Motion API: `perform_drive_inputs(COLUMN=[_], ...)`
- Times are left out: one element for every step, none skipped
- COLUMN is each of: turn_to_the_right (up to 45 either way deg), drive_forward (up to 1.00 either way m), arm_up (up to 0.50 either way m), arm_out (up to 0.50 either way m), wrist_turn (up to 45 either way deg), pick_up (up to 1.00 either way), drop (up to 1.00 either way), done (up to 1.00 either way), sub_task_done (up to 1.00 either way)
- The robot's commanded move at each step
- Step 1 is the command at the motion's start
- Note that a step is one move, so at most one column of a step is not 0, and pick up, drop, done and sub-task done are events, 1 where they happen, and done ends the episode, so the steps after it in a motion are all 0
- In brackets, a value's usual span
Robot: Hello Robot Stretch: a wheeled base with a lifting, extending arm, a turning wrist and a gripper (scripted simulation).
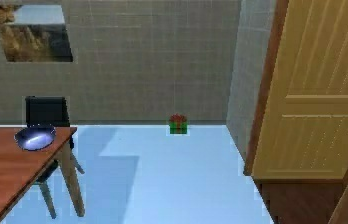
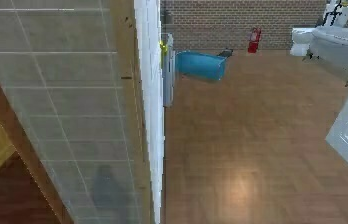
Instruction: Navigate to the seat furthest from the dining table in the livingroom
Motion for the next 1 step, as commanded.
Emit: perform_drive_inputs(turn_to_the_right=[0.0], drive_forward=[1.00], arm_up=[0.00], arm_out=[0.00], wrist_turn=[0.0], pick_up=[0.00], drop=[0.00], done=[0.00], sub_task_done=[0.00])
